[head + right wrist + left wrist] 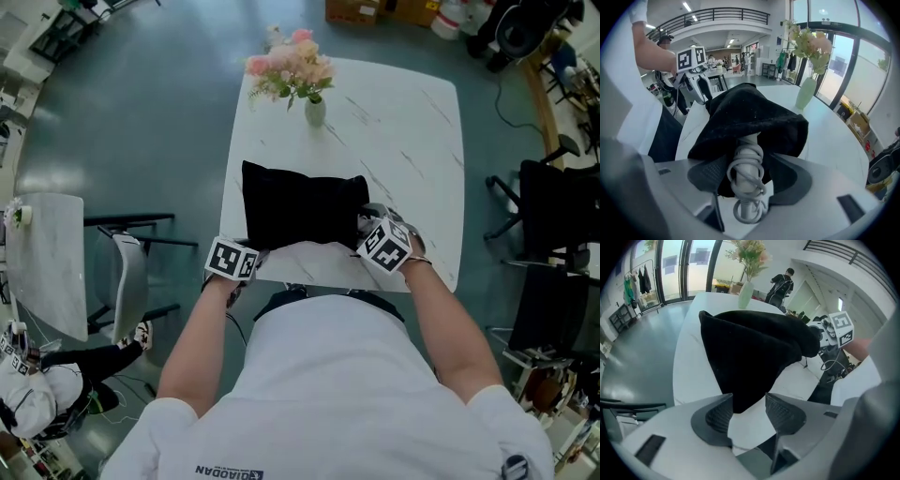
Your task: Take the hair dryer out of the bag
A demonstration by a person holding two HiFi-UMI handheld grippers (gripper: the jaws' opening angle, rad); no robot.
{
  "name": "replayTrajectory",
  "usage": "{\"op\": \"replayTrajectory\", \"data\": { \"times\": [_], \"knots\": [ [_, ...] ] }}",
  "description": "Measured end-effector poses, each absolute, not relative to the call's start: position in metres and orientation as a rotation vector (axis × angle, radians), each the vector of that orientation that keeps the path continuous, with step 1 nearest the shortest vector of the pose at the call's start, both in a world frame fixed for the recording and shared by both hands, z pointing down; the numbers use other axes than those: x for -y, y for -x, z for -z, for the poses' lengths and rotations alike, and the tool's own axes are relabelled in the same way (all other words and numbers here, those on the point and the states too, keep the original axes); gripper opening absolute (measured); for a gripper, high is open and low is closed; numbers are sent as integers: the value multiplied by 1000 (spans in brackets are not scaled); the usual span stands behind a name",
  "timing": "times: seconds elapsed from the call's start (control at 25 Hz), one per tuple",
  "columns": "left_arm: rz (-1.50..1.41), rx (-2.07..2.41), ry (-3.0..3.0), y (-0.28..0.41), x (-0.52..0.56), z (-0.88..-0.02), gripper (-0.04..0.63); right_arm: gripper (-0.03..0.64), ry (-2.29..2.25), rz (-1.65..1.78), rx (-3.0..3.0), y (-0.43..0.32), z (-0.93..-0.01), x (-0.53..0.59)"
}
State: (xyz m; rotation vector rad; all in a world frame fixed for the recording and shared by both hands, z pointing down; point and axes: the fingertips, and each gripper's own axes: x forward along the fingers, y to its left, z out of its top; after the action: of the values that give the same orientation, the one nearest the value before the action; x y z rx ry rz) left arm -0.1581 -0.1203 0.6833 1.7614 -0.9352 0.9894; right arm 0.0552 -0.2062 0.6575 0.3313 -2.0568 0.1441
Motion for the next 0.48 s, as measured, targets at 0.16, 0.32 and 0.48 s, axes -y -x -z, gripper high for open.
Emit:
{"op": "replayTrajectory", "data": {
  "times": [0.16,0.32,0.48],
  "knots": [
    [-966,1046,-1713,171,129,-692,171,295,-306,-208,2012,-48,-671,205],
    [-958,1065,-1725,174,132,-691,113,296,-259,-171,1967,-47,-679,202],
    [-942,1081,-1741,172,138,-688,30,281,-247,-158,1960,-45,-679,201]
  ]
}}
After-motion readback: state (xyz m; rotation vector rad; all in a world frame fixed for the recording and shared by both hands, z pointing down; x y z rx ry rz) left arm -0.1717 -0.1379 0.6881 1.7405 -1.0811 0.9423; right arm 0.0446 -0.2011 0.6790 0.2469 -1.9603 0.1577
